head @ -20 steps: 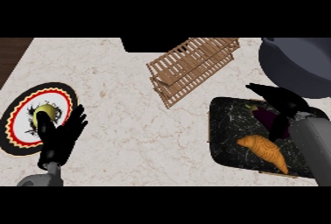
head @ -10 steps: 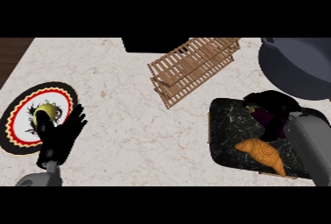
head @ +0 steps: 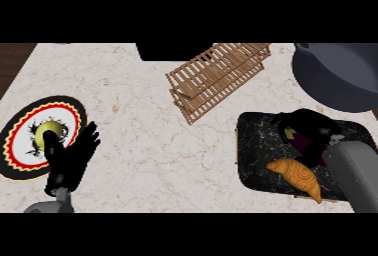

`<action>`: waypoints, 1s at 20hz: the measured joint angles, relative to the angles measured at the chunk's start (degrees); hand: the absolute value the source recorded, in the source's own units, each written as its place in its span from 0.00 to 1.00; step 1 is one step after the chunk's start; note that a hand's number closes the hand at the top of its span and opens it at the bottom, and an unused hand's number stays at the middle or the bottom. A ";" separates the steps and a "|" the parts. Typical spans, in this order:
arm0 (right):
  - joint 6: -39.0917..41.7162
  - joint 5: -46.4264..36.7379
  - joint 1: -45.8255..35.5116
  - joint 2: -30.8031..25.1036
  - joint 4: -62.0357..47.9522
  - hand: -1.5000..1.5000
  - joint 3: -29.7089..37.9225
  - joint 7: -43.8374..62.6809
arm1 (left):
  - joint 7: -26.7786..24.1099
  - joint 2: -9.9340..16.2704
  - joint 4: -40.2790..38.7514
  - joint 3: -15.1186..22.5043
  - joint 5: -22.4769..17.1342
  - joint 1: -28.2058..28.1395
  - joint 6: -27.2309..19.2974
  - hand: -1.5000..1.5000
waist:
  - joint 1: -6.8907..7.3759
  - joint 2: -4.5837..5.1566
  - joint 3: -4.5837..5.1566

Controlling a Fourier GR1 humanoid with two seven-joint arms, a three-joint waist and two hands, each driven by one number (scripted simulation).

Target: Pick the eggplant from the tray and place it in the tiered shelf

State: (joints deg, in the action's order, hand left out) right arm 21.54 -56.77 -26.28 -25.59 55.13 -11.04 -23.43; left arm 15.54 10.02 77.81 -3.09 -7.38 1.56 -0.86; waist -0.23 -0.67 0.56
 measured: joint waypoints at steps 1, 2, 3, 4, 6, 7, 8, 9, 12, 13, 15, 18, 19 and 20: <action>0.63 0.14 0.30 1.03 1.88 1.00 -0.76 -0.17 | 0.39 0.31 -0.03 -0.38 -0.25 0.23 0.12 0.50 | -0.13 0.00 0.01; 1.43 0.52 0.44 2.44 3.22 1.00 -1.63 -0.67 | 0.57 0.26 0.05 -0.39 -0.26 0.24 0.03 0.50 | -0.10 0.03 -0.01; 2.12 0.88 1.13 3.76 5.07 1.00 -2.61 -1.17 | 1.10 0.46 0.57 -0.41 -0.35 0.13 0.11 0.50 | -0.16 -0.03 0.01; 2.78 1.15 1.48 5.42 6.63 1.00 -3.72 -1.41 | 0.92 0.40 0.37 -0.34 -0.20 0.22 0.10 0.50 | -0.22 -0.01 0.01; 4.23 3.00 3.04 8.77 11.08 1.00 -4.78 -1.27 | 0.97 1.02 -0.11 -1.06 -0.50 0.26 0.37 0.50 | -0.57 0.00 -0.15; 5.61 4.56 3.52 10.00 13.49 1.00 -4.49 -0.94 | 1.08 0.85 0.02 -1.02 -0.38 0.01 0.09 0.50 | -0.67 0.00 -0.24; 6.39 5.89 4.19 11.10 16.38 1.00 -4.15 -0.40 | 1.29 0.90 0.44 -1.02 -0.46 -0.20 0.17 0.50 | -0.79 -0.02 -0.29; 7.20 7.18 5.03 11.69 19.75 1.00 -3.78 -0.06 | 1.27 0.88 0.47 -1.10 -0.56 -0.56 0.24 0.50 | -0.97 -0.05 -0.34; 10.20 11.80 6.64 13.28 29.60 1.00 -1.10 2.29 | 1.27 0.75 0.65 -1.27 -0.46 -0.86 -0.10 0.50 | -1.46 -0.12 -0.42; 11.47 13.36 6.82 13.47 33.00 1.00 0.19 3.50 | 1.20 0.99 0.41 -1.57 -0.60 -0.86 0.09 0.50 | -1.55 -0.11 -0.43; 14.04 16.75 6.90 14.38 39.52 1.00 3.19 6.86 | 1.26 0.97 0.11 -1.71 -0.57 -0.59 -0.04 0.50 | -1.87 -0.14 -0.44; 18.46 22.29 4.81 14.93 47.50 1.00 9.52 13.41 | 0.74 0.74 0.04 -1.70 -0.52 -0.75 0.00 0.50 | -1.85 -0.15 -0.47; 20.14 24.29 3.56 15.19 49.44 1.00 11.72 16.23 | 0.57 0.99 0.30 -1.79 -0.58 -1.04 0.29 0.50 | -1.64 -0.11 -0.46; 21.78 26.25 2.26 15.32 51.39 1.00 13.79 19.05 | 1.01 0.96 0.83 -1.62 -0.62 -1.08 0.37 0.50 | -1.46 -0.07 -0.47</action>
State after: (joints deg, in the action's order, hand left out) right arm 43.31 -30.53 -24.01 -10.27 106.52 2.75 -4.38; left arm 16.55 10.98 78.64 -4.70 -8.00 0.48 -0.49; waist -1.69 -0.74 0.09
